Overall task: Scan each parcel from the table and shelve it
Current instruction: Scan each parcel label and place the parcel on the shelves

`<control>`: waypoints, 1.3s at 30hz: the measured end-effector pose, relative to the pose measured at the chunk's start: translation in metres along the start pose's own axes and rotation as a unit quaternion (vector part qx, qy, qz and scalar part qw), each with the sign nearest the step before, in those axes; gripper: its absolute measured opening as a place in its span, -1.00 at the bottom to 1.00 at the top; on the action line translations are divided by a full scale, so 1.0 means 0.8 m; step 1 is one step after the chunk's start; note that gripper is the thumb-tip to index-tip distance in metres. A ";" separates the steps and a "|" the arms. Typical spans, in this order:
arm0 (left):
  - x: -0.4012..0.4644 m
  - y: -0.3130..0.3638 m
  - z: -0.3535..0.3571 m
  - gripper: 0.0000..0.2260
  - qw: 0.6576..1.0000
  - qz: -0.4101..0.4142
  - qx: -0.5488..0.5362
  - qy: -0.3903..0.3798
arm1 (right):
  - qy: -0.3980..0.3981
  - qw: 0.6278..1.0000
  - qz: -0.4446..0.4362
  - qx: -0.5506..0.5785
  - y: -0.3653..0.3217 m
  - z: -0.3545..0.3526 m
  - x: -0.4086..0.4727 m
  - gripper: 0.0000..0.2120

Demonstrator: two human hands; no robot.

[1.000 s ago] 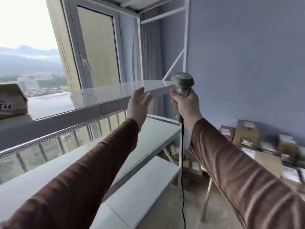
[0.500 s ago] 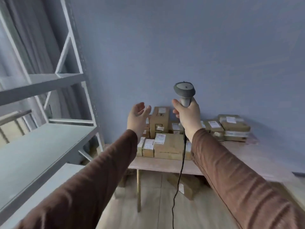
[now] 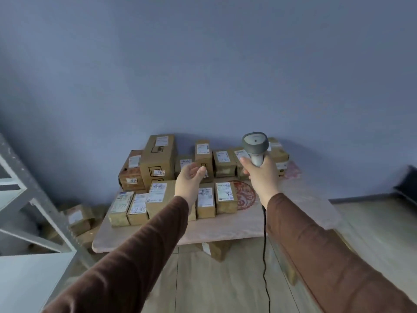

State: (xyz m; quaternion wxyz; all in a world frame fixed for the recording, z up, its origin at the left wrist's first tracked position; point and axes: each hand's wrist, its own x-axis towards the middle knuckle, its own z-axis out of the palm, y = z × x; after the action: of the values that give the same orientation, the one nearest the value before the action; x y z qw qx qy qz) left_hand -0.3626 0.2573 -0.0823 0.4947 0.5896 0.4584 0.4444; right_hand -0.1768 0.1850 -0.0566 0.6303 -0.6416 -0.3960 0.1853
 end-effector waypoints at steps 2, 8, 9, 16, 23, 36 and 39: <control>0.023 -0.026 0.023 -0.57 1.000 -0.019 0.004 -0.014 | 0.011 0.999 0.026 -0.022 0.036 -0.004 0.019 -0.82; 0.102 -0.112 0.072 -0.56 0.995 -0.082 0.034 -0.048 | 0.027 0.992 0.096 -0.072 0.131 0.009 0.078 -0.84; 0.115 -0.126 0.077 -0.56 0.994 -0.093 0.042 -0.050 | 0.027 0.991 0.105 -0.079 0.146 0.014 0.087 -0.83; 0.185 -0.214 0.109 -0.52 0.979 -0.170 0.089 -0.062 | 0.011 0.982 0.163 -0.095 0.242 0.052 0.130 -0.76; 0.230 -0.268 0.150 -0.49 0.966 -0.213 0.127 -0.066 | -0.014 0.963 0.262 -0.063 0.334 0.089 0.161 -0.81; 0.272 -0.312 0.205 -0.75 0.940 -0.234 0.243 -0.052 | -0.046 0.925 0.376 -0.018 0.451 0.122 0.188 -0.72; 0.271 -0.308 0.210 -0.77 0.938 -0.243 0.244 -0.043 | -0.051 0.925 0.377 -0.006 0.455 0.111 0.192 -0.78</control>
State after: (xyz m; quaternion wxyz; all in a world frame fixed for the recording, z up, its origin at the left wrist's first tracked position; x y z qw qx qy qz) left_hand -0.1831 0.4626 -0.3306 0.4477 0.5818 0.6601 0.1593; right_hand -0.0478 0.3969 -0.3762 0.4888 -0.7372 -0.1576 0.4391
